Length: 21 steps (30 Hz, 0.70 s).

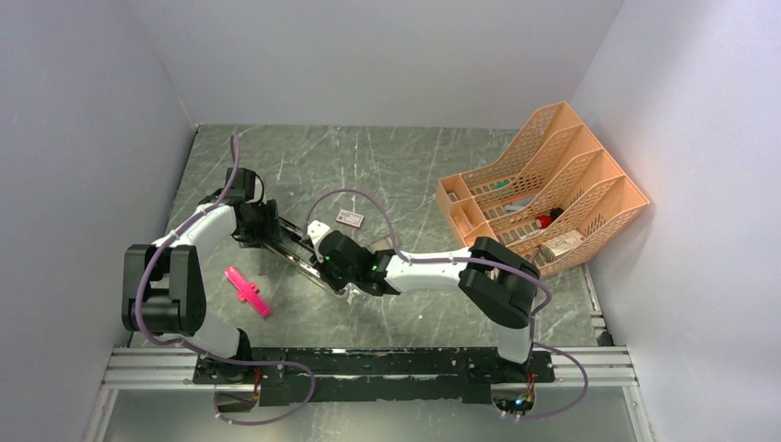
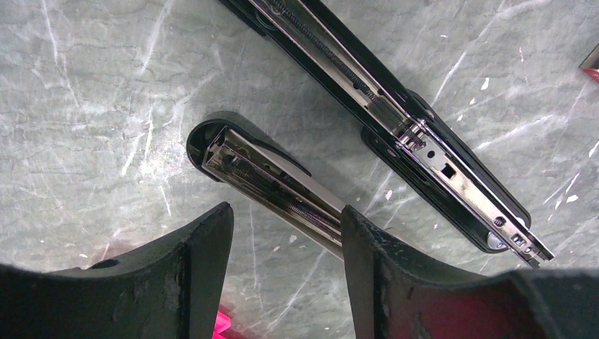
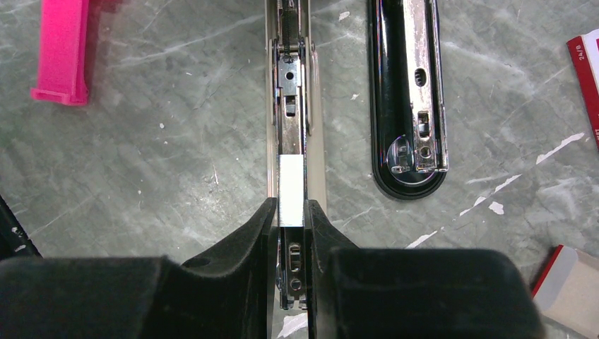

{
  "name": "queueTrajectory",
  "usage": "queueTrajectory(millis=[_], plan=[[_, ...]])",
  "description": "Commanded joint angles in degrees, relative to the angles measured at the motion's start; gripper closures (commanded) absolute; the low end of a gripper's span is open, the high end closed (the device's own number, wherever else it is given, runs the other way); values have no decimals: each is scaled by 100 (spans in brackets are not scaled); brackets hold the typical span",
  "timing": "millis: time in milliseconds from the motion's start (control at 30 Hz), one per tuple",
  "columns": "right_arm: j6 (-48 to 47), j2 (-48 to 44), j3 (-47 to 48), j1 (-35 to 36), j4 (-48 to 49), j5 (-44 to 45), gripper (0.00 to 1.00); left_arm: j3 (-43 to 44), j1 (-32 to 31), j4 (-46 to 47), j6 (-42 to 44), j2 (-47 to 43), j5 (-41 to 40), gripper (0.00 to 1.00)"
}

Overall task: Load the staples into the stapler
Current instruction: Install the staple into the stapler.

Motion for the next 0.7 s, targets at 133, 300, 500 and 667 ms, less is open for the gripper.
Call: queueTrajectory(millis=[133, 300, 500, 667], plan=[[61, 148, 87, 7, -397, 113, 90, 151, -49, -37, 60, -5, 168, 38], [70, 112, 79, 10, -372, 130, 84, 141, -48, -39, 57, -5, 164, 38], [87, 38, 46, 6, -289, 129, 79, 145, -51, -37, 60, -22, 168, 38], [79, -21, 19, 8, -216, 142, 75, 141, -49, -37, 60, -27, 159, 38]])
